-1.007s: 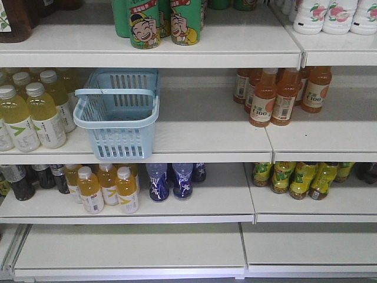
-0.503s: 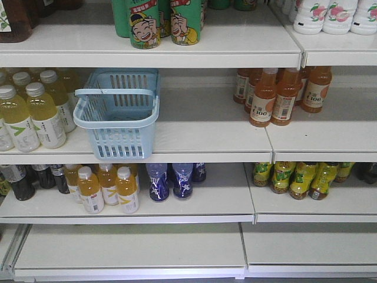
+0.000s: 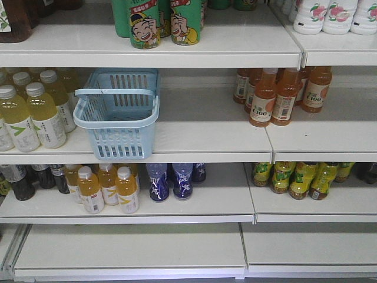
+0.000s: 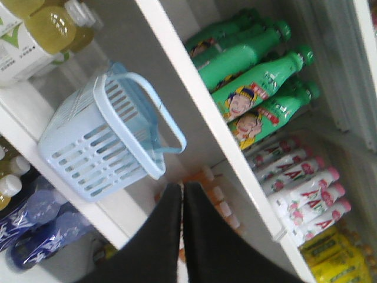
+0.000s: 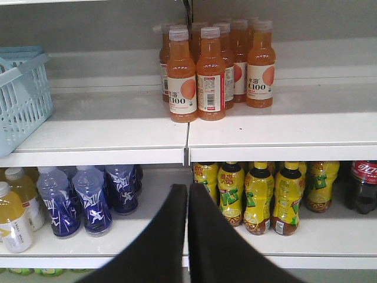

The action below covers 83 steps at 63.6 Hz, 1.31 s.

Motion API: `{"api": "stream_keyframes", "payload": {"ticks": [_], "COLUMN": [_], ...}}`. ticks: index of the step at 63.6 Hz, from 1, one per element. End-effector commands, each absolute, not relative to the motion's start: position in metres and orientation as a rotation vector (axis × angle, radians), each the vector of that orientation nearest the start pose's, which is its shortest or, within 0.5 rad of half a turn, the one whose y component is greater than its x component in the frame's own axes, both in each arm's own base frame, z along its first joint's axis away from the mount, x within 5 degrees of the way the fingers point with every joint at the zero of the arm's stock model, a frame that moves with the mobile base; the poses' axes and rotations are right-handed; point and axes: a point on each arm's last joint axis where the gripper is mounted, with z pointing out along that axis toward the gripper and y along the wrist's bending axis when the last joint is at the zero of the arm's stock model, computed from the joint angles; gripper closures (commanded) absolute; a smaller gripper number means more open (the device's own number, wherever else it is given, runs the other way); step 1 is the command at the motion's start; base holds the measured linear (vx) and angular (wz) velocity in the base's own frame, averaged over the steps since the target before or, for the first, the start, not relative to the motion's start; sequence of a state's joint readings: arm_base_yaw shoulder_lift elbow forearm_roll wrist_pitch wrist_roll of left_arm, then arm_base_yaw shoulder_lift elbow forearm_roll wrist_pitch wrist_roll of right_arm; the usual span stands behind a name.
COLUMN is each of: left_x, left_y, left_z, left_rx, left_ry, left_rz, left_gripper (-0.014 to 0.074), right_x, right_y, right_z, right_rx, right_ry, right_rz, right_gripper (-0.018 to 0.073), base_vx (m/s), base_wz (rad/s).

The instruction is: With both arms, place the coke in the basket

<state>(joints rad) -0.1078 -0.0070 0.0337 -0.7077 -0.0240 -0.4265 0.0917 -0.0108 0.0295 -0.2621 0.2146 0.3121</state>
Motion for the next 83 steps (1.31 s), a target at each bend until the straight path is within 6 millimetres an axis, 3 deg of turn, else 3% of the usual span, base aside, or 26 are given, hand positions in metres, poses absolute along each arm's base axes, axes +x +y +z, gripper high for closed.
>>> {"api": "stream_keyframes", "payload": {"ticks": [1, 12, 18, 30, 41, 50, 61, 72, 83], "left_x": [0.054, 0.054, 0.051, 0.028, -0.003, -0.006, 0.024, 0.075, 0.135], "left_y": [0.002, 0.003, 0.002, 0.004, 0.005, 0.005, -0.001, -0.010, -0.020], "left_z": [0.213, 0.216, 0.229, 0.297, 0.363, 0.403, 0.432, 0.424, 0.403], "left_rx": [-0.819, -0.945, -1.032, -0.856, -0.586, -0.479, -0.406, -0.447, -0.512], "left_ry": [1.211, 1.131, 1.059, 0.899, 0.790, 0.766, 0.842, 1.004, 1.198], "left_rz": [-1.006, -1.162, -1.326, -1.386, -1.251, -1.143, -1.018, -0.993, -0.942], "left_gripper": [0.0603, 0.0603, 0.0603, 0.0603, 0.0603, 0.0603, 0.0596, 0.0589, 0.0560], "right_x": [0.056, 0.056, 0.056, 0.056, 0.056, 0.056, 0.056, 0.056, 0.056], "right_y": [0.001, 0.001, 0.001, 0.001, 0.001, 0.001, 0.001, 0.001, 0.001], "right_z": [0.189, 0.189, 0.189, 0.189, 0.189, 0.189, 0.189, 0.189, 0.189], "right_rx": [-0.015, -0.015, -0.015, -0.015, -0.015, -0.015, -0.015, -0.015, -0.015], "right_ry": [1.637, 1.637, 1.637, 1.637, 1.638, 1.638, 1.638, 1.638, 1.638], "right_rz": [0.064, 0.064, 0.064, 0.064, 0.064, 0.064, 0.064, 0.064, 0.064], "right_gripper": [0.0564, 0.0564, 0.0564, 0.0564, 0.0564, 0.0564, 0.0564, 0.0564, 0.0564], "base_vx": [0.00, 0.00, 0.00, 0.00, 0.00, 0.00, 0.00, 0.00, 0.00], "base_wz": [0.00, 0.00, 0.00, 0.00, 0.00, 0.00, 0.00, 0.00, 0.00]}}
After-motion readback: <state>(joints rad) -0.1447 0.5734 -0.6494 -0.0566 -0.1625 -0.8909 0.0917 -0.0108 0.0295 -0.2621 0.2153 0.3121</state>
